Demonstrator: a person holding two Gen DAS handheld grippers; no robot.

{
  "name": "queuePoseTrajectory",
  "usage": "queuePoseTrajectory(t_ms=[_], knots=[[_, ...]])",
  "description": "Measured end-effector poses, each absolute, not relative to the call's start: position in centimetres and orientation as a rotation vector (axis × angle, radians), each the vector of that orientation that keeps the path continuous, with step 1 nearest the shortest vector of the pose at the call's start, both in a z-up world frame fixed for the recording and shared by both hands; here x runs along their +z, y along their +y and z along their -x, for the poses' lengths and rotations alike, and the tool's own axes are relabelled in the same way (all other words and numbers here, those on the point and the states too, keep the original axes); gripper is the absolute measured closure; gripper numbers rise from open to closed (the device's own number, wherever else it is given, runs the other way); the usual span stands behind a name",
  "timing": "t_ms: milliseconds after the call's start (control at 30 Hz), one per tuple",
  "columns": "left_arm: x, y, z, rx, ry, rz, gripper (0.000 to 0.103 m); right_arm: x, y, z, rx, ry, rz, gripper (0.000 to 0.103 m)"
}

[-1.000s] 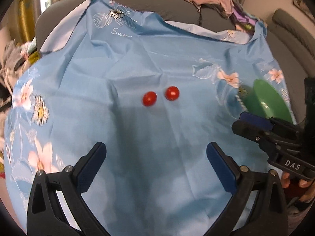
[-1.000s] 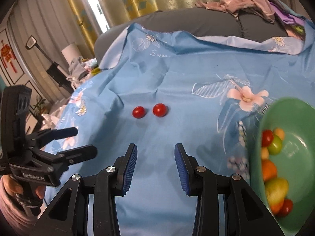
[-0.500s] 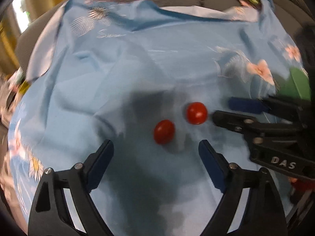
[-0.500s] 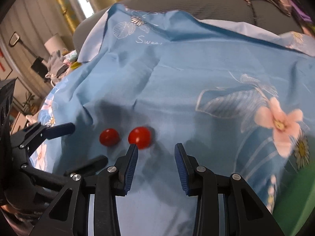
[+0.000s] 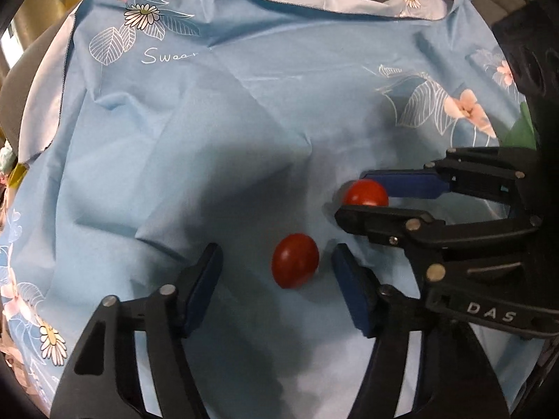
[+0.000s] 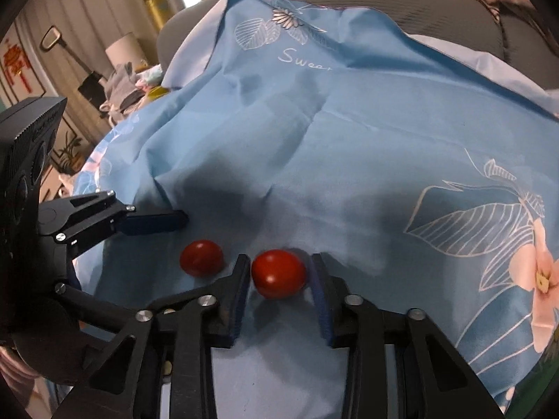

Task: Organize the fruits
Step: 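Grasp a cherry tomato with the right gripper while the left grasps the other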

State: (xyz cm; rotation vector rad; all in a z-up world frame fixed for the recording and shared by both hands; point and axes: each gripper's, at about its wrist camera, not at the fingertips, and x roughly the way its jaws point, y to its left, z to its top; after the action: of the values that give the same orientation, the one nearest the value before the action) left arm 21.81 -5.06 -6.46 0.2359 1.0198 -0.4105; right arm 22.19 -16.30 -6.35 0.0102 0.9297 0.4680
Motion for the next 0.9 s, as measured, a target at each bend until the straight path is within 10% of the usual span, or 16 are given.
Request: queuePoseTrajectory(t_ms=[367, 900], knots=[[-6.3, -5.7, -21.3, -0.423, 1.002, -0.203, 0.077, -6.5, -18.4, -20.7, 0.416, 0.940, -0.101, 0.070], [-1.9, -5.2, -16.7, -0.445, 0.935, -0.089, 0.085, -2.6, -20.1, -14.8, 0.441, 0.840, -0.153, 0.070]])
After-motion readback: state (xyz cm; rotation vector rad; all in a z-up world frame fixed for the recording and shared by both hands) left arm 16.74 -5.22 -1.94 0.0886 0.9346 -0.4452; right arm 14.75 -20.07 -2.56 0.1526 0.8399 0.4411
